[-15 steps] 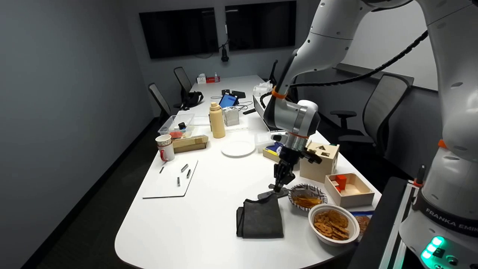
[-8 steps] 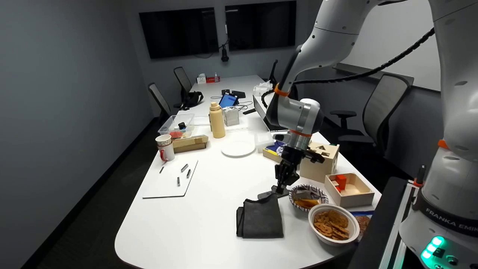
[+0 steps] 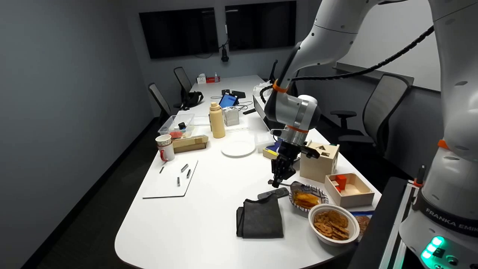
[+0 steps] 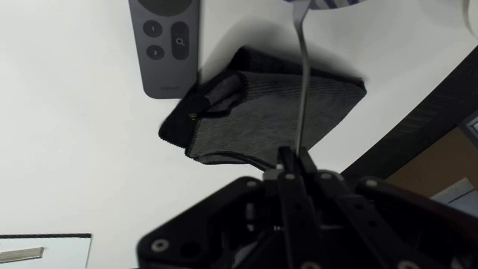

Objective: Use the spoon to stir in the bowl

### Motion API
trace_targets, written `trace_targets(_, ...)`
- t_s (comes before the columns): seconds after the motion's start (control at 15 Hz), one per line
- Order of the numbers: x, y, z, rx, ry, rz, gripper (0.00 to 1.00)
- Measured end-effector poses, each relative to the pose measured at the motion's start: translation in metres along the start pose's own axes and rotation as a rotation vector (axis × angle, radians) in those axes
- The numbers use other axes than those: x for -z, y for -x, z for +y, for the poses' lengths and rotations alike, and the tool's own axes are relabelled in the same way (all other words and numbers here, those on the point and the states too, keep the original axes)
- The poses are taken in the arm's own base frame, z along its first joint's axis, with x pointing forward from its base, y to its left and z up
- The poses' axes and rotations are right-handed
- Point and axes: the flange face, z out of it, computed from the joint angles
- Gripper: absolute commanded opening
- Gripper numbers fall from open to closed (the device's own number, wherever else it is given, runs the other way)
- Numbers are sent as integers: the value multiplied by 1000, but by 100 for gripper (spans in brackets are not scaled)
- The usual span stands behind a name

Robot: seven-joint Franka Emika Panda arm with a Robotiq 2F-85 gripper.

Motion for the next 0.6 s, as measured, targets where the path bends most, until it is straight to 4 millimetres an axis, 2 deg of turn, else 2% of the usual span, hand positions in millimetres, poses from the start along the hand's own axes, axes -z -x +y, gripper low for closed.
trace_targets(0.27, 2, 1, 3, -53, 15, -30, 1)
trace_targets(0.6, -3, 13, -2, 9, -26, -73, 1)
